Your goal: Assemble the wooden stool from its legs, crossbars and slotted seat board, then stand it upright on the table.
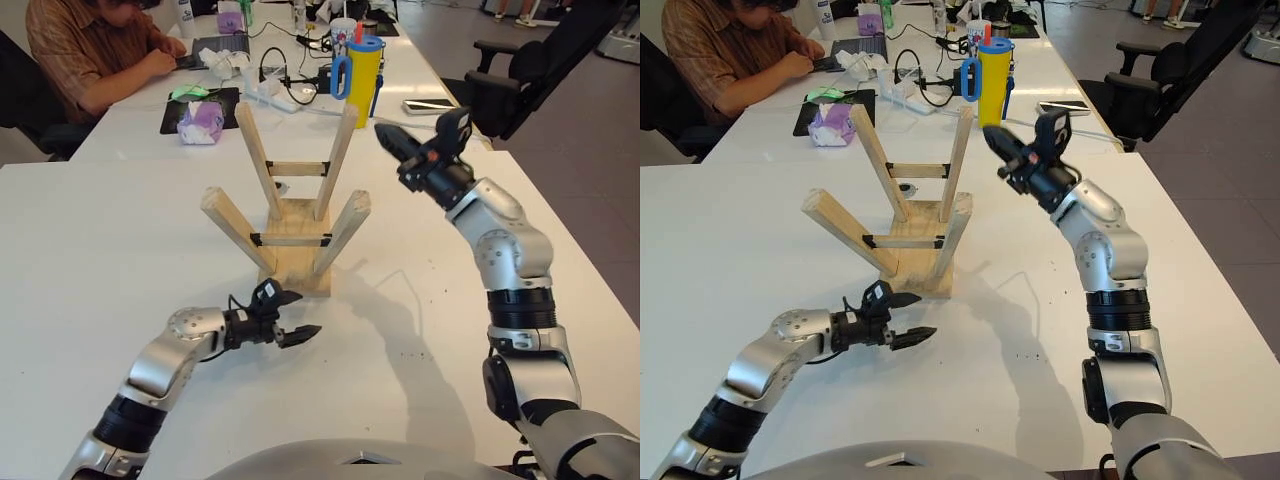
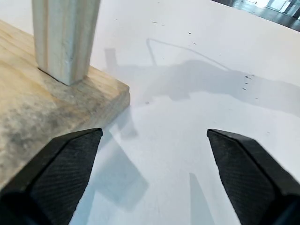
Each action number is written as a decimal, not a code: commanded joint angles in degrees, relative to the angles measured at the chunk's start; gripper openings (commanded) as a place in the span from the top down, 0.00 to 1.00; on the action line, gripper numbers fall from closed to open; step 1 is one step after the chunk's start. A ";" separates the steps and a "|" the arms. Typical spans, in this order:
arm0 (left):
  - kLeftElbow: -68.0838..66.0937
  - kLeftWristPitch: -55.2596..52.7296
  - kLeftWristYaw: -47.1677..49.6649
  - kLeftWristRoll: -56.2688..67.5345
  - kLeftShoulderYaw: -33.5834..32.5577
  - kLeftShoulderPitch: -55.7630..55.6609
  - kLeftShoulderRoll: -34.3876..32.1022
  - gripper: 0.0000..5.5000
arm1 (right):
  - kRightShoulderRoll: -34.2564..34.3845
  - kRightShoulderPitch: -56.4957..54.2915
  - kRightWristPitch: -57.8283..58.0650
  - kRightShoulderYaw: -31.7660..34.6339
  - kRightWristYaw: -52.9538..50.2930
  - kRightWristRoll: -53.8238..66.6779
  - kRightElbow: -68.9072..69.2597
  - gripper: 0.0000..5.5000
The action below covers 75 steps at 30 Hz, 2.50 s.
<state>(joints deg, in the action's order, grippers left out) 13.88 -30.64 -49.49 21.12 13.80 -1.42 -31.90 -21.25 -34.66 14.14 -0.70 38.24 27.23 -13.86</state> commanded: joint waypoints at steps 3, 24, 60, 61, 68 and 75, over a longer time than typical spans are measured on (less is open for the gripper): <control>-5.13 -1.94 -1.03 -0.13 -4.95 -1.16 -4.64 0.25 | -0.42 -5.44 -15.78 -6.85 16.86 -9.83 -16.81 1.00; -19.17 1.20 14.10 -12.40 -2.44 -6.21 3.86 0.25 | 3.24 1.84 -10.31 -15.09 27.24 -14.27 -5.99 1.00; 5.43 6.96 37.39 -22.67 -6.92 16.07 13.53 0.25 | 3.88 47.29 25.60 -0.31 -2.81 7.82 37.81 1.00; 5.77 6.82 37.36 -22.67 -6.89 15.91 13.66 0.25 | 3.44 48.46 23.81 1.02 -3.70 6.65 38.05 1.00; 5.43 6.44 37.07 -23.33 -5.93 15.10 14.04 0.25 | -2.14 56.68 11.57 8.34 -5.80 -2.80 35.43 1.00; 2.52 7.14 36.48 -23.23 -5.01 11.87 15.43 0.25 | -3.08 53.58 2.46 11.17 -10.25 -11.12 24.94 1.00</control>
<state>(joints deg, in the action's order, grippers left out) 18.20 -23.96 -12.67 -2.22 8.49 12.43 -17.23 -24.92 21.65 18.28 11.03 29.77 18.43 13.81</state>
